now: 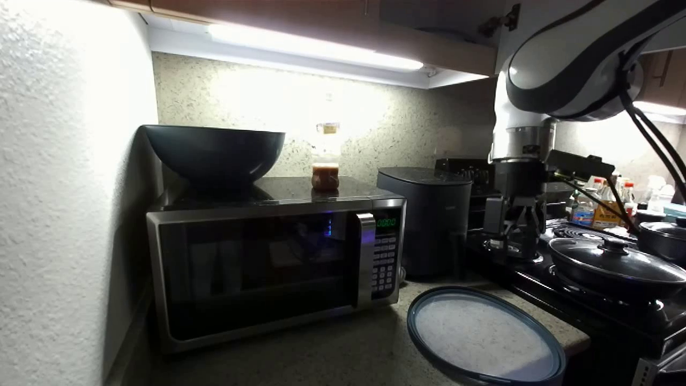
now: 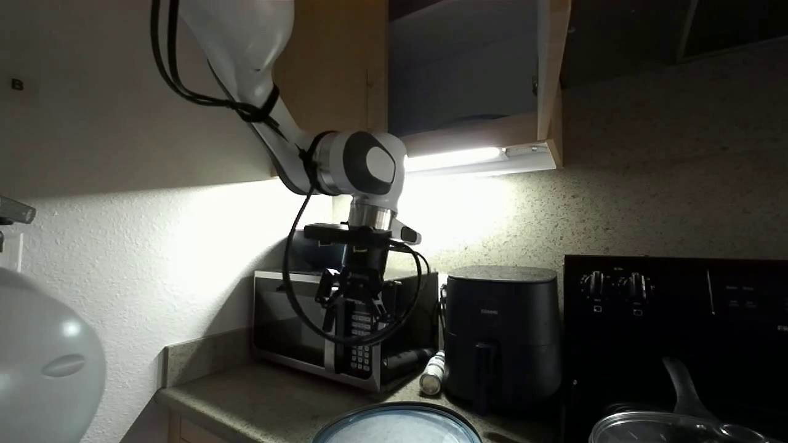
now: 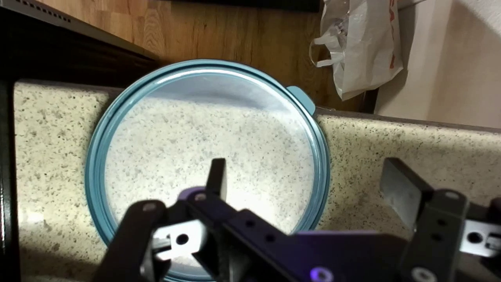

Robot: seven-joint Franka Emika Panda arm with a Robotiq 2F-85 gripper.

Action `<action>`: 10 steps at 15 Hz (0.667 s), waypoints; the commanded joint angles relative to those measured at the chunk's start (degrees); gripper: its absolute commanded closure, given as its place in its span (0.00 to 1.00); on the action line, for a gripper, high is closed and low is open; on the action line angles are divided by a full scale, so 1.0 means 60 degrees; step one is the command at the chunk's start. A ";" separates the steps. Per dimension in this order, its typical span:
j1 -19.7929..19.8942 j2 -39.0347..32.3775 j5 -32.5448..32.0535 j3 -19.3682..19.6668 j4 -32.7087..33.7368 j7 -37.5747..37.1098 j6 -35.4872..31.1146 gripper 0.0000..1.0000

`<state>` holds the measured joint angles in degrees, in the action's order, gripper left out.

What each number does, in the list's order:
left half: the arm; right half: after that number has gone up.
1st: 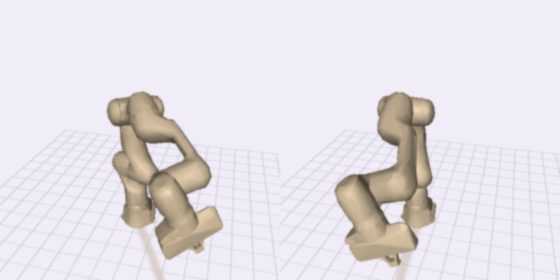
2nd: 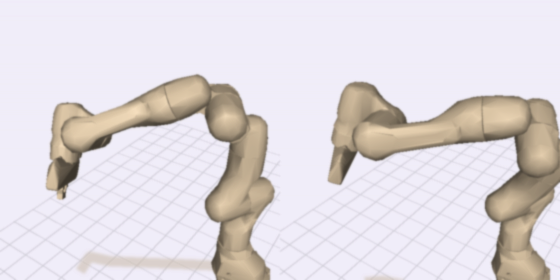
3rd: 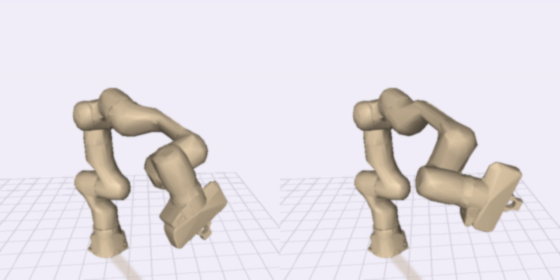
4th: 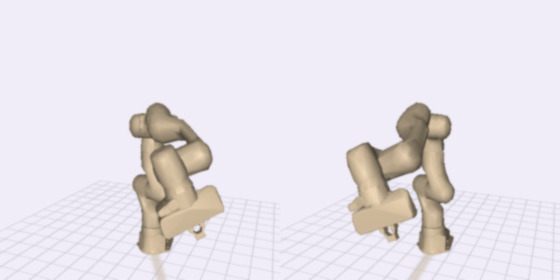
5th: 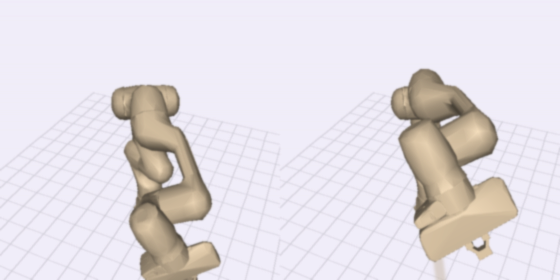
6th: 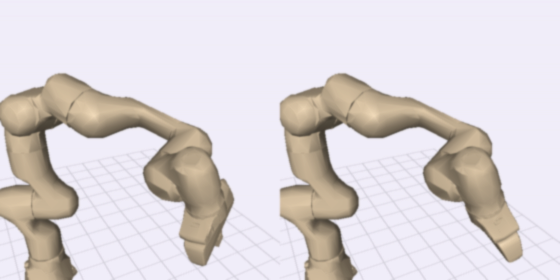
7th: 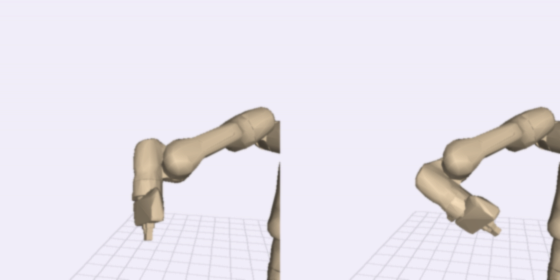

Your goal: Put the lid on the counter on the bottom shelf of the open cabinet

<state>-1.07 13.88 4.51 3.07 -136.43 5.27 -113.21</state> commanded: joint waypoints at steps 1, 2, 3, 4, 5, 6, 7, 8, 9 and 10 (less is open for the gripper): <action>-0.0027 -0.0132 0.0167 -0.0409 -0.0641 -0.0990 -0.0550 0.00; -0.0059 -0.0163 0.0198 -0.0495 -0.0835 -0.1133 -0.0569 0.00; -0.0078 -0.0209 0.0233 -0.0563 -0.0979 -0.1245 -0.0546 0.00; -0.0096 -0.0265 0.0302 -0.0594 -0.1144 -0.1235 -0.0507 0.00; -0.0127 -0.0329 0.0384 -0.0614 -0.1269 -0.1206 -0.0473 0.00; -0.0149 -0.0419 0.0426 -0.0625 -0.1376 -0.1161 -0.0464 0.00; -0.0163 -0.0493 0.0499 -0.0624 -0.1442 -0.1062 -0.0466 0.00; -0.0157 -0.0522 0.0599 -0.0553 -0.1406 -0.0659 -0.0374 0.00; -0.0099 -0.0475 0.0291 -0.0630 -0.1295 -0.1008 -0.0315 0.00; -0.0100 -0.0524 0.0326 -0.0626 -0.1321 -0.0961 -0.0315 0.00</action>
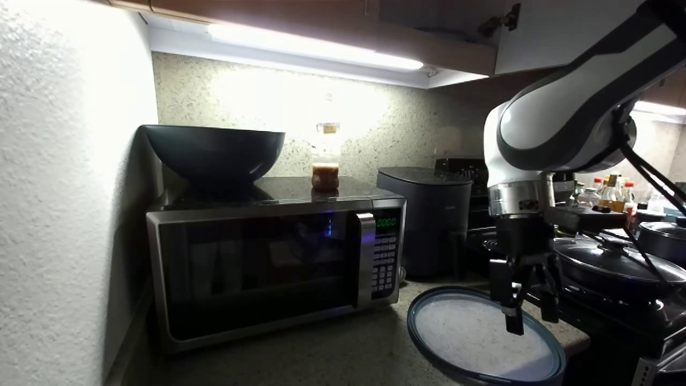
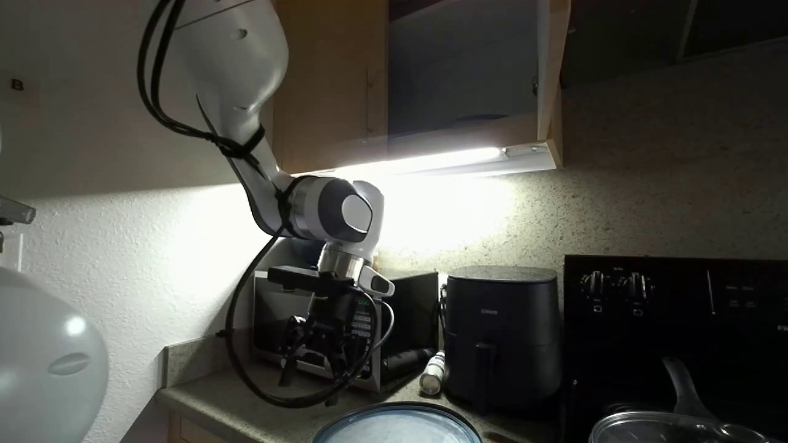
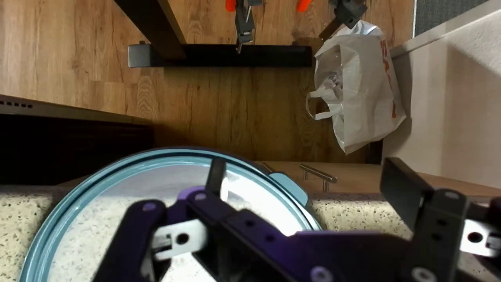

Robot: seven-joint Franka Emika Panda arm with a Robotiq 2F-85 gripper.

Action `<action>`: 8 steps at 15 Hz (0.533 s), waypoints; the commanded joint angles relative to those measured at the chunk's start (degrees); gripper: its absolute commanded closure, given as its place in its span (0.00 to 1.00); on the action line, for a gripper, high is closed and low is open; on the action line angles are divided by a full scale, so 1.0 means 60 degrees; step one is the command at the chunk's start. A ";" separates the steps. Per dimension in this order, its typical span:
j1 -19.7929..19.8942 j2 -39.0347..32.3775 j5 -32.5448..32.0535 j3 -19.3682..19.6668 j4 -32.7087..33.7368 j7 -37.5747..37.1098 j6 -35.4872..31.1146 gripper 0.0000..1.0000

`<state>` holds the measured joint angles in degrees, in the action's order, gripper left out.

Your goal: Put the lid on the counter on the bottom shelf of the open cabinet

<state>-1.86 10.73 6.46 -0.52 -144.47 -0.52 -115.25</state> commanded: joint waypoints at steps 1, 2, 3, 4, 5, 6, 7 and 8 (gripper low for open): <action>0.0032 -0.0033 0.0008 -0.0024 0.0017 0.0011 0.0025 0.00; 0.0033 -0.0044 0.0010 -0.0022 0.0018 0.0012 0.0025 0.00; 0.0033 -0.0044 0.0011 -0.0023 0.0018 0.0012 0.0025 0.00; 0.0033 -0.0044 0.0012 -0.0022 0.0018 0.0012 0.0025 0.00; 0.0016 -0.0087 -0.0040 -0.0051 -0.0017 0.0012 -0.0048 0.00; -0.0013 -0.0137 -0.0097 -0.0107 -0.0149 -0.0059 -0.0214 0.00; -0.0036 -0.0175 -0.0091 -0.0139 -0.0225 -0.0077 -0.0292 0.00; -0.0071 -0.0269 -0.0031 -0.0189 -0.0363 -0.0129 -0.0433 0.00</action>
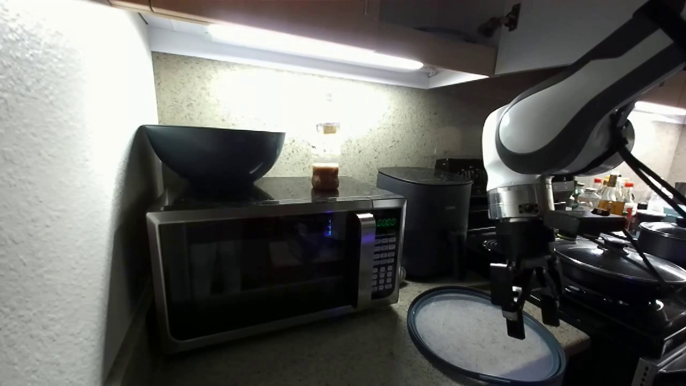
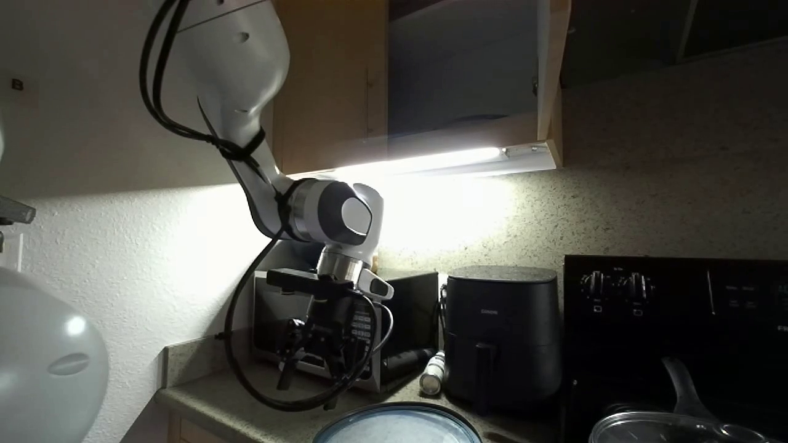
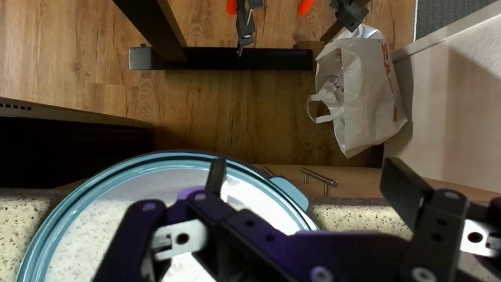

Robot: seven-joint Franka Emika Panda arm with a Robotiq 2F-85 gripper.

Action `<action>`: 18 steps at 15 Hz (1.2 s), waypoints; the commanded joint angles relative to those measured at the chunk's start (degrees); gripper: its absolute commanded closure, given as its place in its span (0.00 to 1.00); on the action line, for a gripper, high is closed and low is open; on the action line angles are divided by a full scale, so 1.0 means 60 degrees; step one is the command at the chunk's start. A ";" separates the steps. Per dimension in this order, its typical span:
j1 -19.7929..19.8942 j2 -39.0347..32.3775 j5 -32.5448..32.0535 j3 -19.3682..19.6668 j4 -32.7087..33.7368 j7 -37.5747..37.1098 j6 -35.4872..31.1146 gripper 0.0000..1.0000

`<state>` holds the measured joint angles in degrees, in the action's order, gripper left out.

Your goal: Put the lid on the counter on the bottom shelf of the open cabinet

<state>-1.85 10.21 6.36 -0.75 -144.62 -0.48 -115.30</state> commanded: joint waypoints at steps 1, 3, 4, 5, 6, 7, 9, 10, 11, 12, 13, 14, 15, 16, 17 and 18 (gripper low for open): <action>-0.0092 -0.0280 0.0020 -0.0192 -0.0435 -0.0165 -0.0528 0.00; -0.0159 -0.0572 0.0071 -0.0272 -0.0629 -0.0088 -0.0829 0.00; -0.0200 -0.0774 0.0085 -0.0288 -0.0690 0.0077 -0.0989 0.00; -0.0235 -0.0908 0.0074 -0.0317 -0.0745 0.0132 -0.1138 0.00; -0.0294 -0.1101 -0.0264 -0.0378 -0.0775 0.0553 -0.1283 0.00; -0.0338 -0.1272 -0.0612 -0.0421 -0.0750 0.0801 -0.1246 0.00; -0.0358 -0.1551 -0.1524 -0.0477 -0.0625 0.0877 -0.0938 0.00; -0.0379 -0.1614 -0.2027 -0.0502 -0.0621 0.0855 -0.0919 0.00; -0.0389 -0.1692 -0.2555 -0.0529 -0.0595 0.0796 -0.0876 0.00; -0.0397 -0.1765 -0.3148 -0.0551 -0.0547 0.0660 -0.0800 0.00; -0.0412 -0.1810 -0.3712 -0.0571 -0.0510 0.0569 -0.0821 0.00; -0.0427 -0.1847 -0.4135 -0.0583 -0.0454 0.0499 -0.0750 0.00; -0.0365 -0.1753 -0.3451 -0.0526 -0.0592 0.0556 -0.0943 0.00; -0.0367 -0.1777 -0.3738 -0.0528 -0.0563 0.0556 -0.0936 0.00; -0.0368 -0.1785 -0.3852 -0.0531 -0.0540 0.0556 -0.0929 0.00; -0.0370 -0.1788 -0.3889 -0.0537 -0.0524 0.0556 -0.0925 0.00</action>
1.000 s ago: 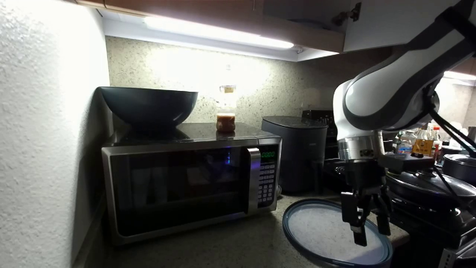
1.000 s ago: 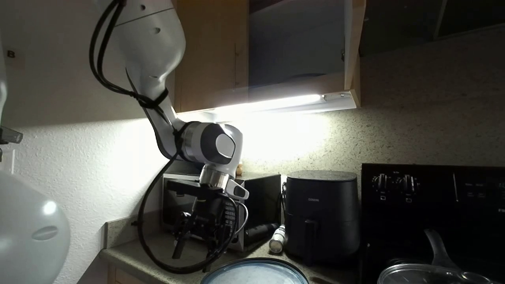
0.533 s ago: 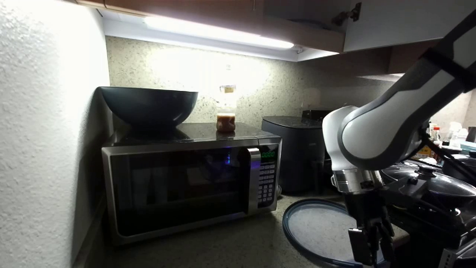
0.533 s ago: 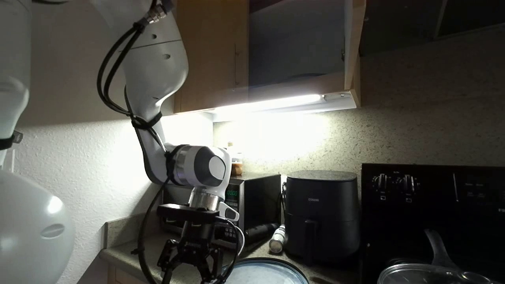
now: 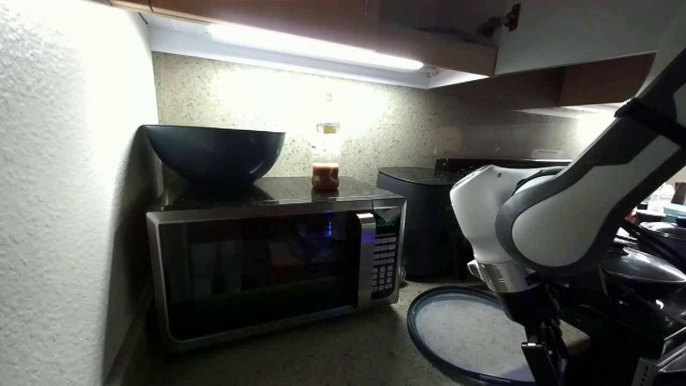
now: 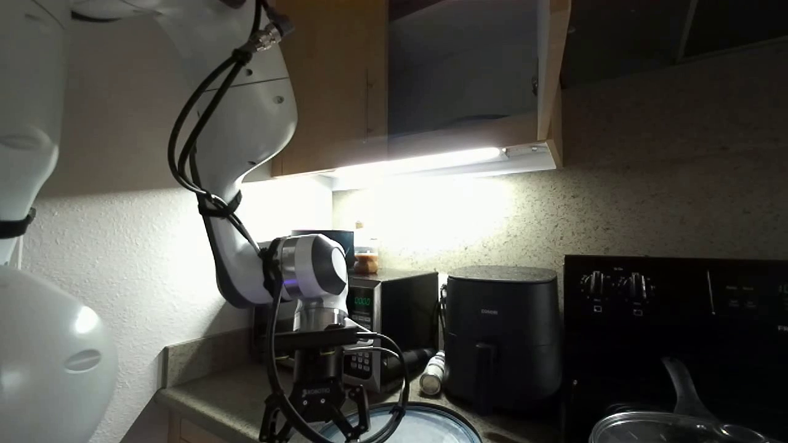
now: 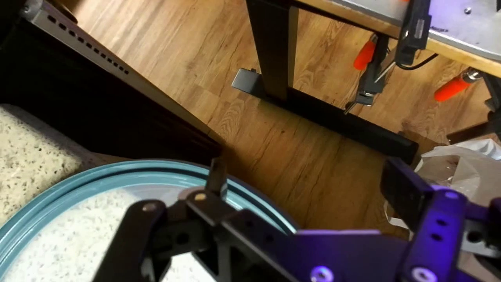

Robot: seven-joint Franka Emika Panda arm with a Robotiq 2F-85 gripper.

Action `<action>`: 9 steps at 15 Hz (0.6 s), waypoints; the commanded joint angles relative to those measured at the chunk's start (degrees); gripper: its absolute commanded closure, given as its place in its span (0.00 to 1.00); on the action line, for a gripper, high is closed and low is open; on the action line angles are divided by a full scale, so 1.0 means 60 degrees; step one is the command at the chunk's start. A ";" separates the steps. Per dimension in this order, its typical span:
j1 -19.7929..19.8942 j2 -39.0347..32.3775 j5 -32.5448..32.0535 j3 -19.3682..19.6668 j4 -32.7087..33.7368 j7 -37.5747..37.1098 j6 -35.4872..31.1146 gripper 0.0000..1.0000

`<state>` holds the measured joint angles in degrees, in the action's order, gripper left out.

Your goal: Put the lid on the counter on the bottom shelf of the open cabinet

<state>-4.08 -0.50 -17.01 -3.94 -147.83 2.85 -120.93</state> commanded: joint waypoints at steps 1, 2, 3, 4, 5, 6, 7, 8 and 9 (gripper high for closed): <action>-0.0007 -0.0065 -0.0044 -0.0013 0.0075 0.0002 0.0037 0.00; -0.0006 -0.0160 -0.0107 -0.0012 0.0171 0.0157 -0.0071 0.00; -0.0002 -0.0201 -0.0120 -0.0009 0.0217 0.0219 -0.0146 0.00; 0.0008 -0.0301 -0.0207 0.0003 0.0330 0.0187 -0.0216 0.00; -0.0002 -0.0367 -0.0227 -0.0005 0.0430 0.0189 -0.0239 0.00; 0.0004 -0.0444 -0.0276 0.0004 0.0559 0.0220 -0.0267 0.00; 0.0006 -0.0515 -0.0304 0.0008 0.0678 0.0266 -0.0304 0.00; 0.0003 -0.0588 -0.0302 0.0006 0.0802 0.0325 -0.0325 0.00; 0.0005 -0.0691 -0.0255 0.0005 0.0926 0.0411 -0.0342 0.00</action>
<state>-4.08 -2.68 -17.52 -3.95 -144.15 3.18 -121.76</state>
